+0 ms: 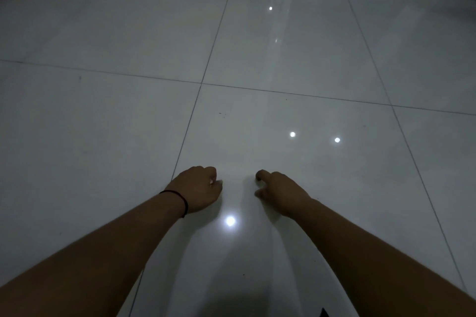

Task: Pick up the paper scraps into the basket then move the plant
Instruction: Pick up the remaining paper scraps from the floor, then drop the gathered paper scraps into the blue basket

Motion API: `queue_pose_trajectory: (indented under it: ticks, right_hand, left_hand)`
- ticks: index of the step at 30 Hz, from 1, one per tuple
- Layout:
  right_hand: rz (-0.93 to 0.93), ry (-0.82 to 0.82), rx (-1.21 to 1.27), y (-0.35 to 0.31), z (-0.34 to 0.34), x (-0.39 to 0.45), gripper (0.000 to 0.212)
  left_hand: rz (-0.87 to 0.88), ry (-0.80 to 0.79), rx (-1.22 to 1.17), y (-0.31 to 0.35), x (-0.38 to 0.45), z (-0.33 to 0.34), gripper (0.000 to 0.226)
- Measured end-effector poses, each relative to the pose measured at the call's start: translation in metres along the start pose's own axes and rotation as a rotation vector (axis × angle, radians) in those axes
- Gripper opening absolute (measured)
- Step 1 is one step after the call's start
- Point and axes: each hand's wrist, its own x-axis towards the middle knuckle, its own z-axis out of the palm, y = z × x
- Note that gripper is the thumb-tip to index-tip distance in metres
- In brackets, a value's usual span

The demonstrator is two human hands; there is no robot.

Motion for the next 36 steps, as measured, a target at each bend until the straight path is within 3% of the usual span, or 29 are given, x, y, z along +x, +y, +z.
queue_pose_trajectory:
  ticks: [5, 9, 11, 13, 17, 19, 25, 28, 36]
  right_hand:
    - [-0.052, 0.019, -0.047, 0.006, 0.006, -0.003, 0.022]
    - [-0.035, 0.046, -0.066, 0.02, 0.003, -0.016, 0.018]
    - [0.01, 0.089, -0.033, 0.032, -0.006, -0.027, 0.027]
    - [0.062, 0.155, 0.04, 0.045, -0.02, -0.041, 0.022]
    - [0.12, 0.236, 0.186, 0.07, -0.047, -0.07, 0.008]
    - [0.135, 0.242, 0.258, 0.083, -0.064, -0.096, 0.003]
    - [0.102, 0.327, 0.236, 0.121, -0.111, -0.171, 0.019]
    - [0.118, 0.422, 0.237, 0.142, -0.14, -0.224, 0.023]
    - [0.223, 0.542, 0.328, 0.213, -0.217, -0.384, 0.035]
  left_hand:
    - [-0.012, -0.049, 0.039, -0.009, 0.0, 0.0, 0.011]
    - [-0.064, -0.094, 0.04, -0.011, 0.001, -0.006, 0.032]
    - [-0.082, -0.064, -0.014, -0.004, -0.001, -0.012, 0.022]
    - [-0.095, -0.005, -0.051, 0.009, -0.001, -0.019, 0.011]
    - [-0.066, 0.105, 0.016, 0.042, 0.002, -0.032, 0.03]
    - [-0.004, 0.124, -0.016, 0.069, 0.001, -0.037, 0.036]
    - [0.078, 0.092, -0.198, 0.162, -0.013, -0.056, 0.035]
    - [0.17, 0.104, -0.288, 0.228, -0.025, -0.069, 0.025]
    - [0.409, -0.088, -0.415, 0.402, -0.095, -0.086, 0.018]
